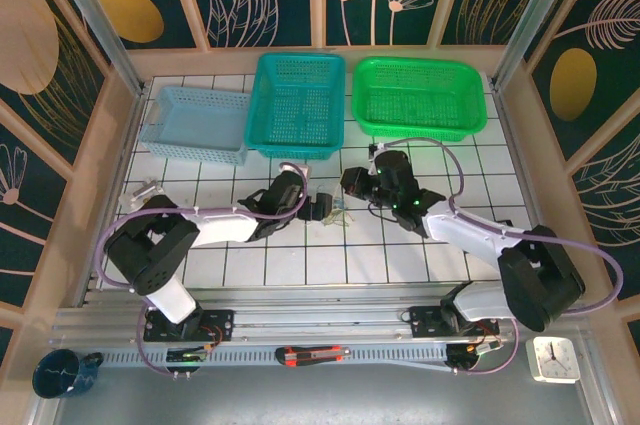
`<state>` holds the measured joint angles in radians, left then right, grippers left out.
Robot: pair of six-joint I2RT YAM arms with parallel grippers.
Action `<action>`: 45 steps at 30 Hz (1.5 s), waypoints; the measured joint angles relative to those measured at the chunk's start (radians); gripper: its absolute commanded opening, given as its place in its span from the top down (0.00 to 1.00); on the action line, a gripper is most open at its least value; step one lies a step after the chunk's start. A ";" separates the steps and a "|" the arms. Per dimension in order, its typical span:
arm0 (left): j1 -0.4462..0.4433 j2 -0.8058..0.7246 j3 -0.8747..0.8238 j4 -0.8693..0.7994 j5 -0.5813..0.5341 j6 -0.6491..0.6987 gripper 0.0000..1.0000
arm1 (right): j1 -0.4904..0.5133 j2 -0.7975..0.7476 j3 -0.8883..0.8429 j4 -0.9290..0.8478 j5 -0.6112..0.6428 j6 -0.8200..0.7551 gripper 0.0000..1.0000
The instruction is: Untangle the cables
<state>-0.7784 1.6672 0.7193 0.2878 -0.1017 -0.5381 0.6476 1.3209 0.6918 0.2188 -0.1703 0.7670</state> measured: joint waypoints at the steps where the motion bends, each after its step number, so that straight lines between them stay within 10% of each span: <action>1: 0.000 0.006 -0.007 0.001 -0.004 0.000 0.01 | 0.003 -0.005 0.008 -0.006 -0.003 -0.003 1.00; 45: 0.000 0.023 -0.060 0.061 -0.016 0.011 0.01 | 0.013 -0.209 0.526 -0.092 -0.105 -0.052 1.00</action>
<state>-0.7784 1.6905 0.6598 0.3485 -0.1181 -0.5270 0.6609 1.1118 1.2175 0.1272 -0.2756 0.7147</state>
